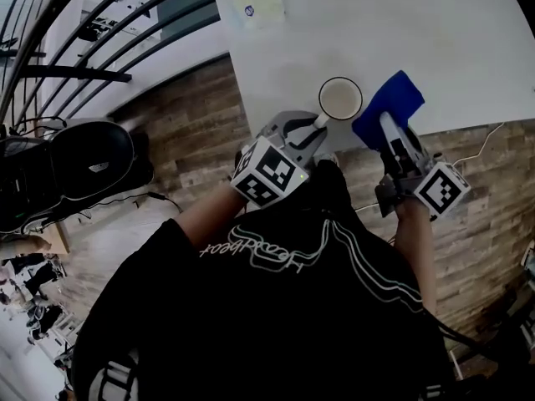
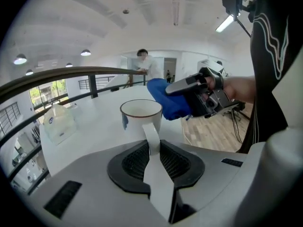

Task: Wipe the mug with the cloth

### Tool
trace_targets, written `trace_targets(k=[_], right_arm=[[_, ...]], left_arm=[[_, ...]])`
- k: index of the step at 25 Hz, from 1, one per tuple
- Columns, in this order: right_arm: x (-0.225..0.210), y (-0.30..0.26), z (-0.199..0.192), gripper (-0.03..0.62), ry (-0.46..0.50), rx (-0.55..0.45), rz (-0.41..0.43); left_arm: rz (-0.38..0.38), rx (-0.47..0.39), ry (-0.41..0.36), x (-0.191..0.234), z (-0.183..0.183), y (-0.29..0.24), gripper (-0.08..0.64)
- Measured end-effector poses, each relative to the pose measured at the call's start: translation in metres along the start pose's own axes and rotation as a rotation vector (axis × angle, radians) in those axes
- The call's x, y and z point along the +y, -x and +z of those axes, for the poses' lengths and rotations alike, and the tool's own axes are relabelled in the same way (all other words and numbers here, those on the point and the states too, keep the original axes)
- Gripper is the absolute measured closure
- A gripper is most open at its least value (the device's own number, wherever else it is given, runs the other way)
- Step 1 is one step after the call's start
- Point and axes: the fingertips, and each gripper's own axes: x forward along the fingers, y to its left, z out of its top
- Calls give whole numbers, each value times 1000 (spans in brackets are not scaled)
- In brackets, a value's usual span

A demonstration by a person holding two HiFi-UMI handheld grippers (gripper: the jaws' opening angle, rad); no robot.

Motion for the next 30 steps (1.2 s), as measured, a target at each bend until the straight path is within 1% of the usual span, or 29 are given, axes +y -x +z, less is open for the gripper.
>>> trace_targets(k=[2, 5, 7, 12, 14, 16, 19, 21, 25, 30], right_arm=[[-1, 0, -1, 528, -14, 7, 25], [0, -7, -4, 528, -50, 25, 66], [-2, -16, -5, 528, -55, 43, 77], [-15, -36, -13, 528, -59, 126, 80], [-22, -40, -18, 528, -47, 176, 66], [-32, -43, -26, 528, -27, 236, 26], [-43, -48, -32, 528, 37, 335, -41], [-48, -50, -35, 528, 83, 397, -62], [-48, -54, -39, 528, 135, 470, -65], [-40, -52, -29, 528, 133, 475, -26]], left_arm=[[21, 12, -34, 0, 0, 0, 489], [32, 32, -53, 2, -1, 2, 489], [34, 39, -67, 6, -1, 4, 489], [35, 45, -59, 17, -3, 2, 489], [34, 46, -55, 17, -3, 2, 489], [36, 41, -53, 17, -2, 3, 489], [39, 38, -52, 19, 1, 2, 489], [37, 39, -51, 19, 2, 2, 489], [34, 34, -59, 19, 2, 4, 489], [31, 50, -82, 23, -2, 6, 489]])
